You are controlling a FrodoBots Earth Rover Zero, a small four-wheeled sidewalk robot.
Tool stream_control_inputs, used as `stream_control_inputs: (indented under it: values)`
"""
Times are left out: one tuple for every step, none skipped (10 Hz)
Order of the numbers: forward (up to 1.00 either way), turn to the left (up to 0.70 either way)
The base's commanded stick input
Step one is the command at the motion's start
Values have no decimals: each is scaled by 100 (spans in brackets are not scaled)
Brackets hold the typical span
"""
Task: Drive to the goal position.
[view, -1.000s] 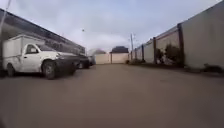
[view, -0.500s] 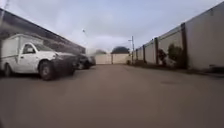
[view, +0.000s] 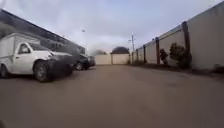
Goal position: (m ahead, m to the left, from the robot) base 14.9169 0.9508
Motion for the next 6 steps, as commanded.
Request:
stream_control_inputs:
  values:
    - [50,0]
    - [50,0]
    - [50,0]
    - [50,0]
    - [50,0]
    - [50,0]
